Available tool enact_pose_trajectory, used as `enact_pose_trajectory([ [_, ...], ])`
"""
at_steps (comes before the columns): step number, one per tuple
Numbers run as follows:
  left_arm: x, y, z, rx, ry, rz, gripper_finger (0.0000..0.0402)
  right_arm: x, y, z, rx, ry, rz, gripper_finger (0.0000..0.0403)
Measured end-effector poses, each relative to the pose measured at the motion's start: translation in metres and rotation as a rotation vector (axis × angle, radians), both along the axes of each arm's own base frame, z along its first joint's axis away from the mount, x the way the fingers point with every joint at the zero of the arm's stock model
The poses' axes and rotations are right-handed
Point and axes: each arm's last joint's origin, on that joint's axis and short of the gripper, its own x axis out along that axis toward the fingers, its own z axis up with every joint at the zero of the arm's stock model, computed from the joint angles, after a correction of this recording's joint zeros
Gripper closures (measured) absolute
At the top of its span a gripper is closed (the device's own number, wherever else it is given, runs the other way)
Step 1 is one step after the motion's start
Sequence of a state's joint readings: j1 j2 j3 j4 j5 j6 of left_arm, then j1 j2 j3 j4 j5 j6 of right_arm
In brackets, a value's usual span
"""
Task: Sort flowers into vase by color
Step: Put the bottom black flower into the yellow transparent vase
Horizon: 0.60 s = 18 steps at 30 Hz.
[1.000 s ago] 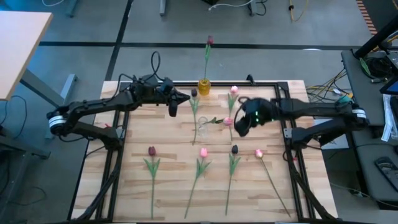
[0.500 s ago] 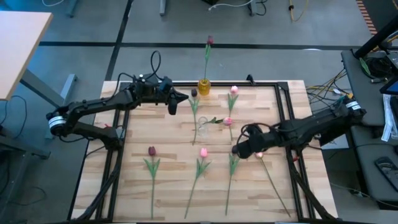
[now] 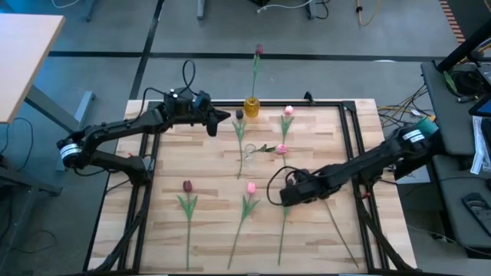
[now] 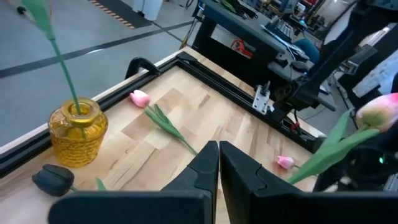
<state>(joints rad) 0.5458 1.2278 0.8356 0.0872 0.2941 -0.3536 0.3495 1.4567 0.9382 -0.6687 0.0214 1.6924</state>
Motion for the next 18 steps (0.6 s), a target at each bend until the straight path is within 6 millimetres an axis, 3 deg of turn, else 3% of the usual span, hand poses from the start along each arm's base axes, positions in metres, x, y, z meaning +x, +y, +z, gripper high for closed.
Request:
enact_pose_trajectory([
  [10,-0.002,0.003,-0.001,-0.007,0.01,0.012,0.0402,0.026,0.01,-0.04,0.044,0.001,-0.055,0.0228],
  [18,-0.003,0.003,-0.003,-0.019,0.021,0.017,0.0402,0.027,0.011,-0.052,0.052,0.062,-0.075,0.0295],
])
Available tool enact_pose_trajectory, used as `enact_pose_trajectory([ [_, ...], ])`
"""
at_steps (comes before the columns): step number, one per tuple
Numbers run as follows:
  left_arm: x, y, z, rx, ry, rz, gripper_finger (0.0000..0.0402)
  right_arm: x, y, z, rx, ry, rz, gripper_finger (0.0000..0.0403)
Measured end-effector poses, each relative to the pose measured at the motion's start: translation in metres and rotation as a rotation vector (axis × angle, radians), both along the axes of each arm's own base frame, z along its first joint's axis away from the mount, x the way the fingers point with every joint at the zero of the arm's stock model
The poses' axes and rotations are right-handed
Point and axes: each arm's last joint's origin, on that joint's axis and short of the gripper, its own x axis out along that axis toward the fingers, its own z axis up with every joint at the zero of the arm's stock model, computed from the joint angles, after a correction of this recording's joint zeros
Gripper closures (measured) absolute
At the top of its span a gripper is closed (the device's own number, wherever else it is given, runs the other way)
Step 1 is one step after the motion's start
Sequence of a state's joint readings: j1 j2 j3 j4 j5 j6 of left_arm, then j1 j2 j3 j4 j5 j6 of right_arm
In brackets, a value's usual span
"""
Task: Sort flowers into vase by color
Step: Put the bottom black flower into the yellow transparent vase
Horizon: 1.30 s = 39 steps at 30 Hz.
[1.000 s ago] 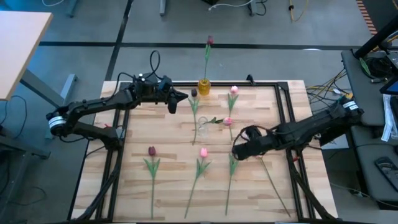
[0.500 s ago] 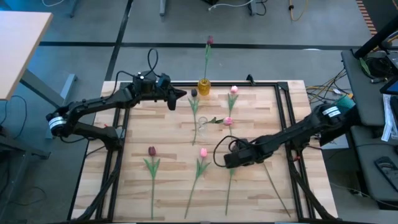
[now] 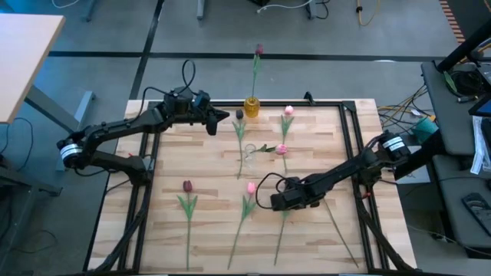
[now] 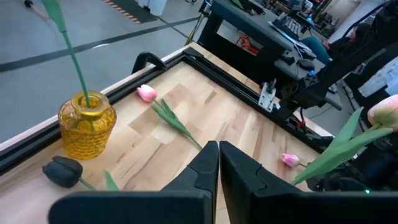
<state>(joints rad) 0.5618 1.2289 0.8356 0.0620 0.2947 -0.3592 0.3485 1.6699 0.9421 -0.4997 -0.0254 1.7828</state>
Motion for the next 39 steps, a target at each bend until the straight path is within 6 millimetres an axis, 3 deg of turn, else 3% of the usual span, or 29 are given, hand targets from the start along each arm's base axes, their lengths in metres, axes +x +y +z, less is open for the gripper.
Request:
enact_pose_trajectory([
  [6,0.0,0.001,0.0,-0.019,-0.007,0.01,0.0402,-0.011,-0.005,0.016,-0.046,0.013,-0.004,0.0384],
  [14,-0.001,0.003,0.002,-0.032,-0.028,0.029,0.0401,-0.028,-0.033,0.064,-0.219,-0.114,-0.01,0.0389],
  [19,-0.003,0.006,0.004,-0.013,-0.034,0.089,0.0401,-0.045,-0.07,0.099,-0.464,-0.186,0.044,0.039],
  [27,-0.002,0.009,0.01,0.016,-0.093,0.138,0.0401,-0.079,-0.152,0.143,-0.754,-0.203,0.108,0.039],
  [32,-0.002,0.01,0.013,0.035,-0.126,0.141,0.0401,-0.088,-0.198,0.167,-0.895,-0.346,0.194,0.039],
  [39,-0.002,0.01,0.014,0.042,-0.127,0.139,0.0402,-0.087,-0.254,0.183,-1.086,-0.557,0.279,0.0391],
])
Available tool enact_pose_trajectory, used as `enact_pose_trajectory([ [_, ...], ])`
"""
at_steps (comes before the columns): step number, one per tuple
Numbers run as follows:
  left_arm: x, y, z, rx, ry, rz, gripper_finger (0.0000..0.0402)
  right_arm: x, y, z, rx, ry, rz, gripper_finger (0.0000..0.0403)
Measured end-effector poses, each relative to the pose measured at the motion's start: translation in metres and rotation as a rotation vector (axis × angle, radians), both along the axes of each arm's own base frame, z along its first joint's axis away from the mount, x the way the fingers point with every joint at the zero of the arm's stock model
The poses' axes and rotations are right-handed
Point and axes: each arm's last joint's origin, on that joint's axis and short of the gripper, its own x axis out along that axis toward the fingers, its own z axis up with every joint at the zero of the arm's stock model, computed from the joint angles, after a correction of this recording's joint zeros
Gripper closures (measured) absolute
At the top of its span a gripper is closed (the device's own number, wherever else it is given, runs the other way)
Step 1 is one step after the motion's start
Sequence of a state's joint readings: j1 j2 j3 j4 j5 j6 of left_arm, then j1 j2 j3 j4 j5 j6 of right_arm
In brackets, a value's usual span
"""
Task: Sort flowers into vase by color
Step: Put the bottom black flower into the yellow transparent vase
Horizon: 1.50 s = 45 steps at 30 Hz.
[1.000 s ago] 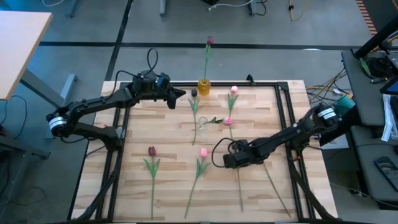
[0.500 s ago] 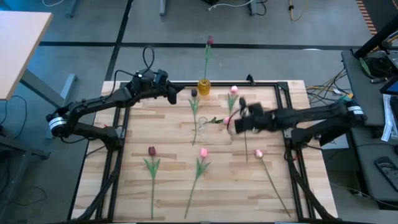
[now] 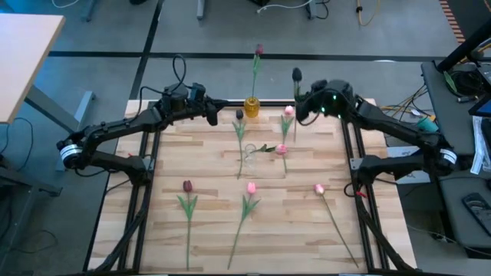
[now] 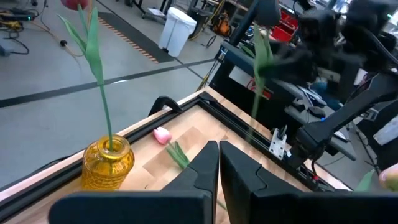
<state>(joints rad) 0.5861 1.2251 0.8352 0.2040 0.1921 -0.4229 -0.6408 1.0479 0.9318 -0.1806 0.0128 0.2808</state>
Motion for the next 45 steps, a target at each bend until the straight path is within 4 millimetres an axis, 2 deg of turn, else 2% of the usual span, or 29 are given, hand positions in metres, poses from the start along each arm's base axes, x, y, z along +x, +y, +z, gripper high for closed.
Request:
enact_pose_trajectory([
  [8,0.001,0.0,0.004,0.02,-0.033,-0.019,0.0402,0.023,-0.047,0.008,-0.183,-0.192,0.119,0.0391],
  [19,0.001,0.0,0.004,0.024,-0.035,-0.03,0.0402,0.08,-0.096,0.035,-0.343,-0.168,0.227,0.0391],
  [23,0.001,-0.001,0.004,0.023,-0.036,-0.033,0.0402,0.096,-0.111,0.038,-0.366,-0.164,0.231,0.0391],
  [27,0.001,-0.001,0.004,0.021,-0.037,-0.038,0.0402,0.107,-0.119,0.036,-0.361,-0.17,0.254,0.0391],
  [31,0.001,-0.001,0.004,0.023,-0.036,-0.039,0.0402,0.113,-0.125,0.025,-0.329,-0.159,0.255,0.0391],
  [45,0.001,-0.001,0.004,0.035,-0.032,-0.041,0.0402,0.121,-0.132,0.007,-0.32,-0.115,0.264,0.0391],
])
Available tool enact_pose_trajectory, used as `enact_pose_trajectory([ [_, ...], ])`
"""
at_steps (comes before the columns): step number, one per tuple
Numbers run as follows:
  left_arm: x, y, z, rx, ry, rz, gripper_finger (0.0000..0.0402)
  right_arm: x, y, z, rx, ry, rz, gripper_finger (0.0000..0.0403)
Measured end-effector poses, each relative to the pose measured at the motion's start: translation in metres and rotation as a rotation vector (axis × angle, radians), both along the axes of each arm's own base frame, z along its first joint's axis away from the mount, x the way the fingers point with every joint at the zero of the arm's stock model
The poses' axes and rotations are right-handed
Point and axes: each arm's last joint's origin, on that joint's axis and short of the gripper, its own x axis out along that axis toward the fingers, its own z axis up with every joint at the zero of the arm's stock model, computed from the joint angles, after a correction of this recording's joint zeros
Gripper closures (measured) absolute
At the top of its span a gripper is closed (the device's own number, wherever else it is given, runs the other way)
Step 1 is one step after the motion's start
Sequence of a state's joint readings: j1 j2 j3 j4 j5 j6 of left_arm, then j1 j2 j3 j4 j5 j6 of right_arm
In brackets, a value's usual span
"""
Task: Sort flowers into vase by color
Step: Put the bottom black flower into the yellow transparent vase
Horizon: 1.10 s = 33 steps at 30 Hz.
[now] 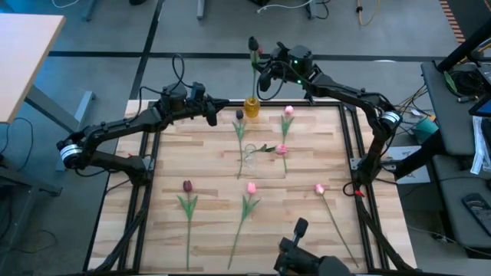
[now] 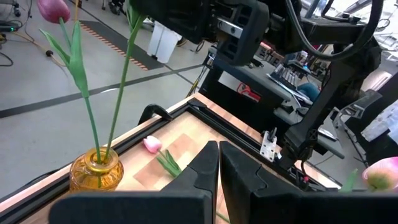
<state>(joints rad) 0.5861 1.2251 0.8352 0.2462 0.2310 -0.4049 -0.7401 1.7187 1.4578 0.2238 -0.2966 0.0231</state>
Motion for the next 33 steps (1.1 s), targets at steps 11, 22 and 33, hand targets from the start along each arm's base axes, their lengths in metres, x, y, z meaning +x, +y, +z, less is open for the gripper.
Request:
enact_pose_trajectory([
  [11,0.0,0.0,0.0,0.003,0.001,0.0,0.0401,-0.001,0.002,-0.012,0.055,0.109,0.0,0.039],
  [22,0.0,0.0,0.0,0.002,0.0,-0.011,0.0402,0.001,0.008,-0.018,0.07,0.177,0.023,0.0373],
  [33,0.0,0.0,0.002,0.011,-0.014,-0.018,0.0402,0.002,0.012,-0.02,0.127,0.184,0.021,0.0271],
])
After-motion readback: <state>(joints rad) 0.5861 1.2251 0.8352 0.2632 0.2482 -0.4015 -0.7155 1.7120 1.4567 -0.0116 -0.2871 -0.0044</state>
